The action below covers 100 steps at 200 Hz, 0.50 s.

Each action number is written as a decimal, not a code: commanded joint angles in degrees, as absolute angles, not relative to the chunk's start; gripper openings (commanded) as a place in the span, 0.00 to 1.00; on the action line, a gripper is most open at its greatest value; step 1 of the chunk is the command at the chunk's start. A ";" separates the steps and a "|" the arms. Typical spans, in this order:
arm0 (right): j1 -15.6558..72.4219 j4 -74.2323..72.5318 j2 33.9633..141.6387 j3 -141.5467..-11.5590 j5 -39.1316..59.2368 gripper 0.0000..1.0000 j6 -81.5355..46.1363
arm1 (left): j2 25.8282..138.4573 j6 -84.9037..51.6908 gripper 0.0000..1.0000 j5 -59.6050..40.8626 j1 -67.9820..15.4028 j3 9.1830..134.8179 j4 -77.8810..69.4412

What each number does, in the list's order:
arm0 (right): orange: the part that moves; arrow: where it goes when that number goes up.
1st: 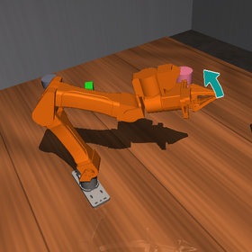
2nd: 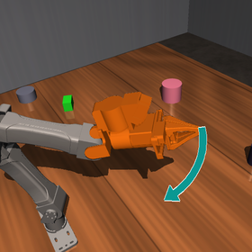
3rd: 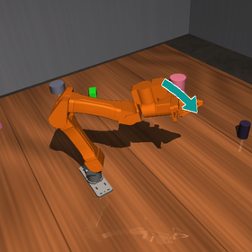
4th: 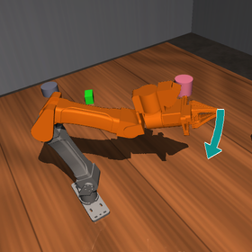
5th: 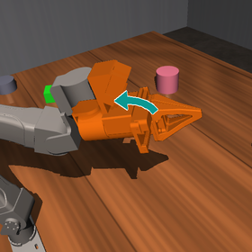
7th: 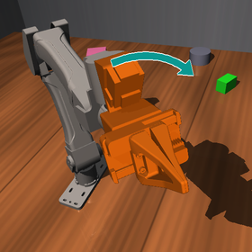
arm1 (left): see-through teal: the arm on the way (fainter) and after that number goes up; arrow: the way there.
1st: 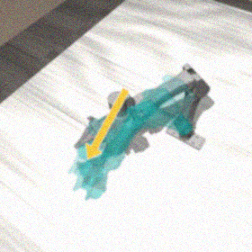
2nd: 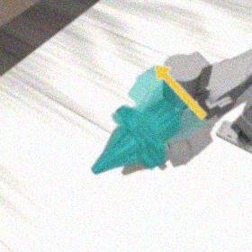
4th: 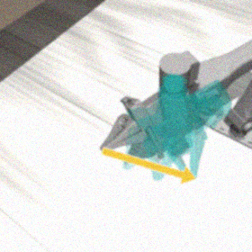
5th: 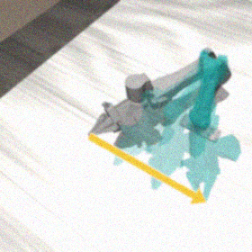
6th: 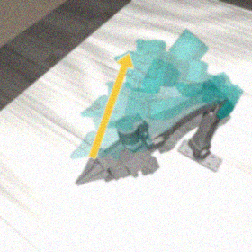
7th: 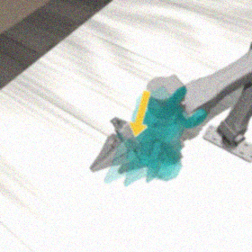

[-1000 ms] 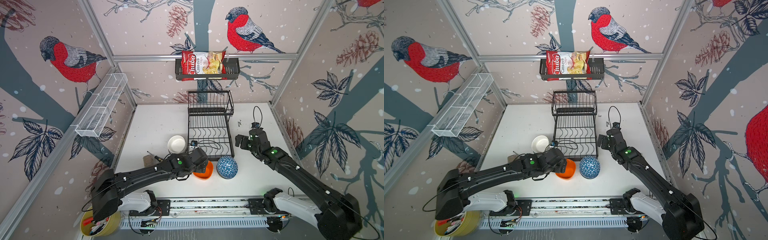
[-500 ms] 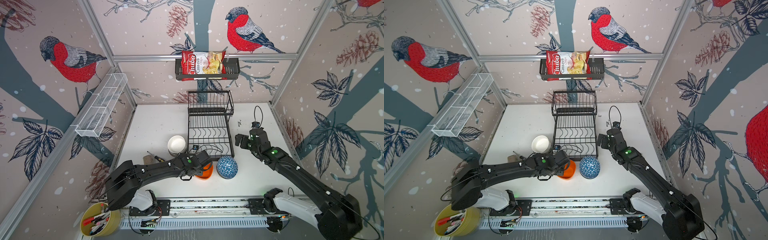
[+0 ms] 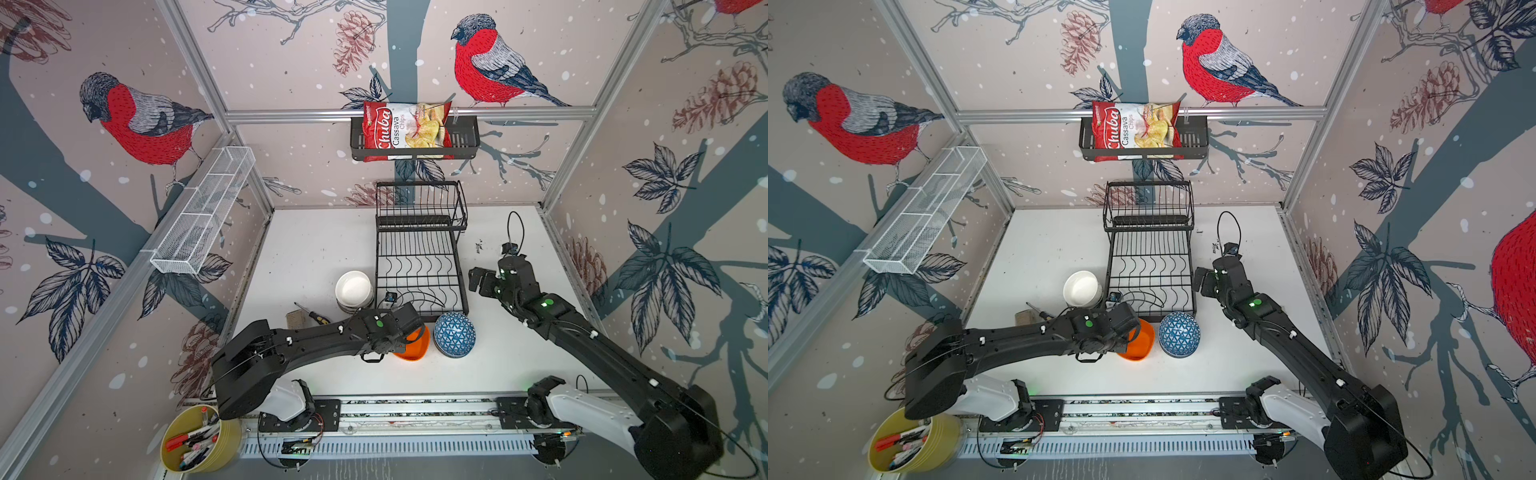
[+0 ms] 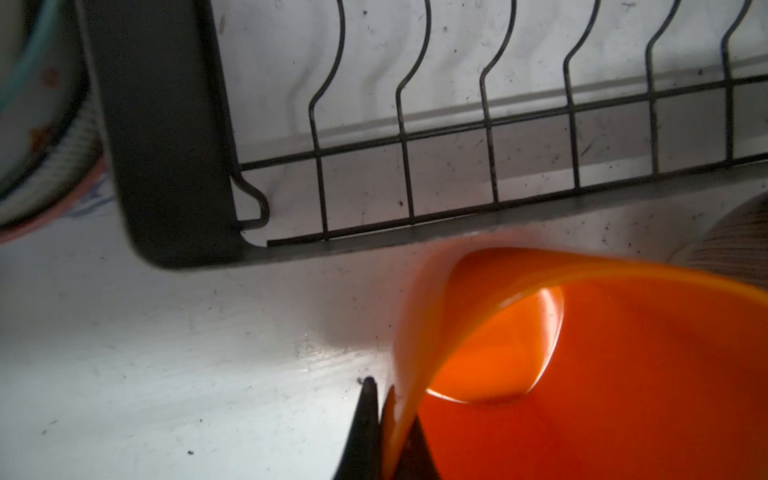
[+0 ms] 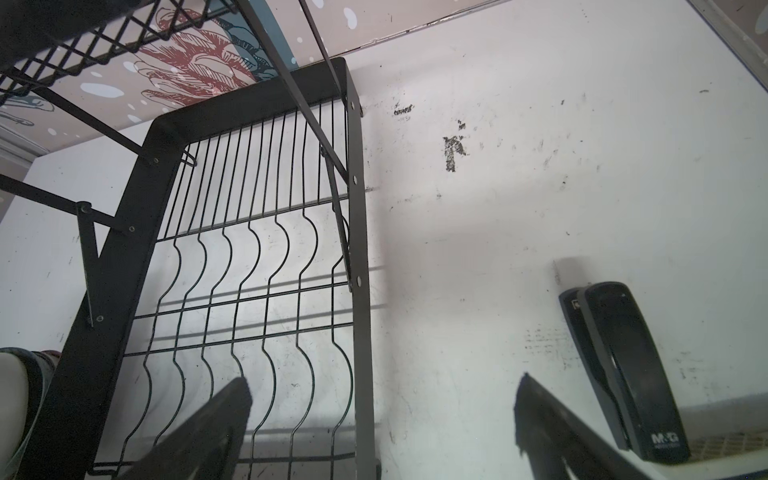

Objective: Load the bowls into the dish rack
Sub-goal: 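Grasp the orange bowl rim with the left gripper and lift it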

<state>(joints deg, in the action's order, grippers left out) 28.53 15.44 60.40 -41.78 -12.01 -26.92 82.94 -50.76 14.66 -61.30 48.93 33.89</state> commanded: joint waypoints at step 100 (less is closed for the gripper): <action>28.70 11.33 62.38 -43.85 -4.55 0.99 -25.80 | 67.78 -46.35 0.00 15.67 -61.35 44.41 32.76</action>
<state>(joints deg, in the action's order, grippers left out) 28.60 13.72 62.39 -43.16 -7.99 -26.92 71.22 -47.88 15.44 -61.32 45.41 35.73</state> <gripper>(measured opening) 0.992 0.076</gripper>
